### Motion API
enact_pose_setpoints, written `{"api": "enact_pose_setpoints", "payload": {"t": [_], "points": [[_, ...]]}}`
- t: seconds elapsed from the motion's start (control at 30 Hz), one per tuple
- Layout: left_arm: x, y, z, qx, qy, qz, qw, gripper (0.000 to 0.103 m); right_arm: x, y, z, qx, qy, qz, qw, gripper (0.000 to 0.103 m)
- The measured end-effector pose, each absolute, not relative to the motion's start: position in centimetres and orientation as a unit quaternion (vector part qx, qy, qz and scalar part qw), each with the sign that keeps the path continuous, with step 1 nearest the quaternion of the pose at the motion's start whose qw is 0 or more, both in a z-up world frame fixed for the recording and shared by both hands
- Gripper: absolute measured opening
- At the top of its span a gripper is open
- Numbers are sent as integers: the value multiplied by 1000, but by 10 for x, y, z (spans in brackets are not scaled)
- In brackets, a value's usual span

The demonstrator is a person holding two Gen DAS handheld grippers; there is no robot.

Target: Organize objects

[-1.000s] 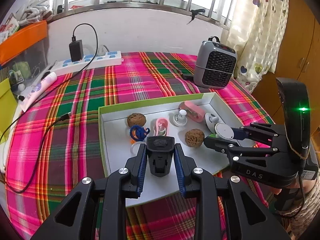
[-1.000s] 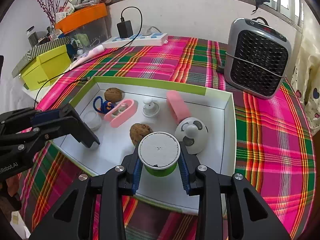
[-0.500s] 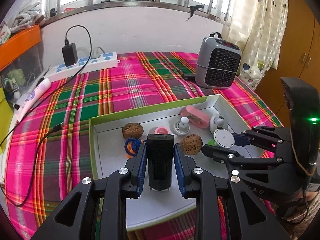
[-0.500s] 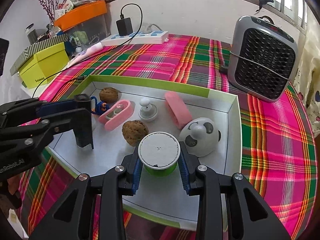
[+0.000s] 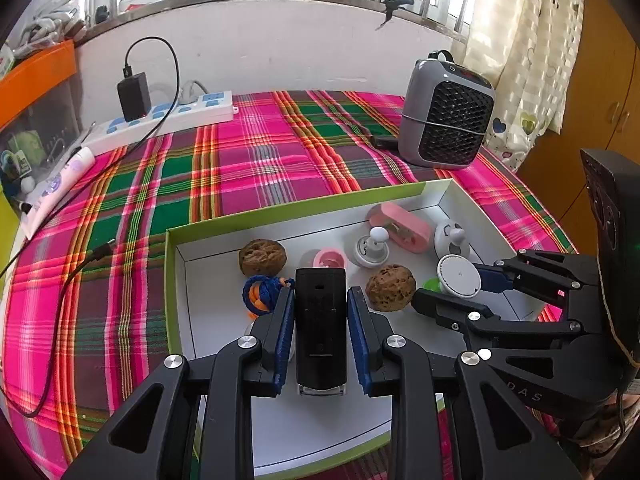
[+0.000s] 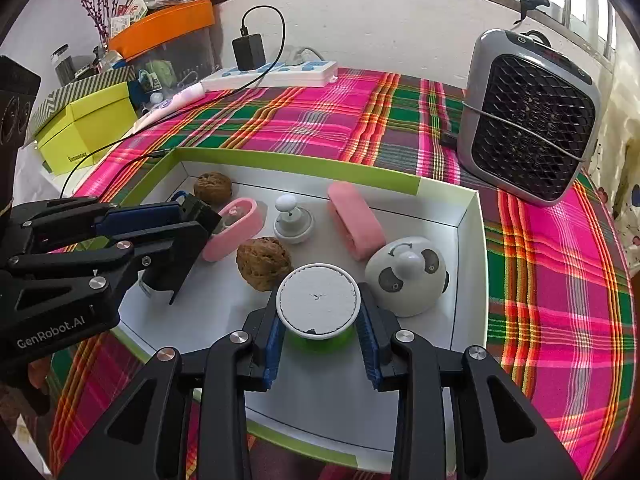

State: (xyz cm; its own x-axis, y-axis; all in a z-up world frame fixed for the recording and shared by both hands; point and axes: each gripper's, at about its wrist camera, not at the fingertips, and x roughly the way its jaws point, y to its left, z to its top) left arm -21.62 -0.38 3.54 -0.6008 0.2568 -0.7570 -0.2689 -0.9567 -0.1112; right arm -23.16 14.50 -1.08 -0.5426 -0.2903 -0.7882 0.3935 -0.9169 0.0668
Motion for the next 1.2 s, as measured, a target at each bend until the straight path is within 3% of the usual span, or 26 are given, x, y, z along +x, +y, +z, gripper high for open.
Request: {"api": "enact_pose_setpoints", "payload": {"t": [0.37,0.63,0.8,0.93,1.2], "points": [[-217,-3,34,-426,6,893,146,25,-231,144,-11,432,66,-880,189,36],[-216,-2,33,-426,4,894,141,26,-229,142,-10,424,71,-884,183,54],[-217,-7,34,-426,0,894,137,27,-228,147,-8,425,62,-886,174,54],[-215,-8,35,-424,1,895,136,37,-226,148,-5,421,61,-889,170,54],[-207,-12,37,-423,-8,897,130,45,-216,148,1,414,60,-893,166,54]]}}
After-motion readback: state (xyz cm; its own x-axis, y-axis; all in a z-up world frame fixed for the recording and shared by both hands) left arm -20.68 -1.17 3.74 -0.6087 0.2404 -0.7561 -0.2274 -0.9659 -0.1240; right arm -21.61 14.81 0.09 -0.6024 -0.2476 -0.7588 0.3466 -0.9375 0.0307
